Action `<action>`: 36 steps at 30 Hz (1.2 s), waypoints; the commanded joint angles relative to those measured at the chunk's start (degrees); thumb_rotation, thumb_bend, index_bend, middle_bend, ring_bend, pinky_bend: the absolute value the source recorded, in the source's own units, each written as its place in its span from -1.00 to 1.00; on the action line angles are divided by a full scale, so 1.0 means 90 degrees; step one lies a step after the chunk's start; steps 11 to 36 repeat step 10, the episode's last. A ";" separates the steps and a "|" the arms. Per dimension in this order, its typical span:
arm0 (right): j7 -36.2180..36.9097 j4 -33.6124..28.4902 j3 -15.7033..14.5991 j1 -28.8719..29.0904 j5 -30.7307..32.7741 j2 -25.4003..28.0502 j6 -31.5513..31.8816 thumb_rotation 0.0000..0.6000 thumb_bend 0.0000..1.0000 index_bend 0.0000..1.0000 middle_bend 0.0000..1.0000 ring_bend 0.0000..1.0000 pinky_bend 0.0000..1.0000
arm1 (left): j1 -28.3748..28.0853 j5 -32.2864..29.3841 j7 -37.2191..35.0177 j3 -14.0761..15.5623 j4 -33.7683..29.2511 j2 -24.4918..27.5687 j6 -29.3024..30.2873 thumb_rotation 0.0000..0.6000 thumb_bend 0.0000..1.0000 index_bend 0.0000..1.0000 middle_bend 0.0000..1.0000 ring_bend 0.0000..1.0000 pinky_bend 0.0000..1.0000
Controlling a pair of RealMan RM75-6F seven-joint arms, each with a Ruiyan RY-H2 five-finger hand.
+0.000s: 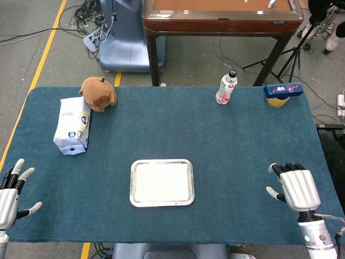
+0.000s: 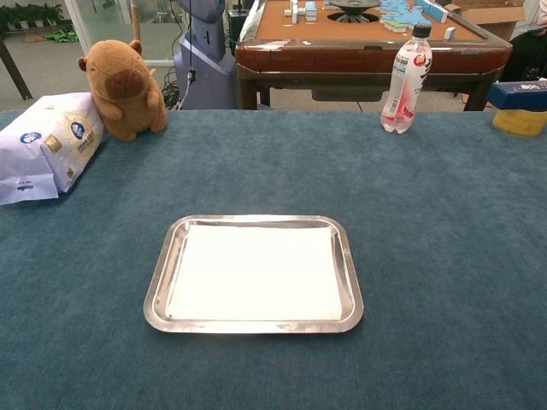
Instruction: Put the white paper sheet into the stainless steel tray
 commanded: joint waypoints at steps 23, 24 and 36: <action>0.0798 0.0558 0.0238 -0.0142 0.0167 0.0011 -0.0295 1.00 -1.00 -0.08 0.27 -0.02 0.01 | -0.0034 -0.0051 -0.0054 -0.0029 0.0071 -0.0035 -0.0059 1.00 -1.00 -0.64 -1.00 -1.00 -0.36; 0.0798 0.0558 0.0238 -0.0142 0.0167 0.0011 -0.0295 1.00 -1.00 -0.08 0.27 -0.02 0.01 | -0.0034 -0.0051 -0.0054 -0.0029 0.0071 -0.0035 -0.0059 1.00 -1.00 -0.64 -1.00 -1.00 -0.36; 0.0798 0.0558 0.0238 -0.0142 0.0167 0.0011 -0.0295 1.00 -1.00 -0.08 0.27 -0.02 0.01 | -0.0034 -0.0051 -0.0054 -0.0029 0.0071 -0.0035 -0.0059 1.00 -1.00 -0.64 -1.00 -1.00 -0.36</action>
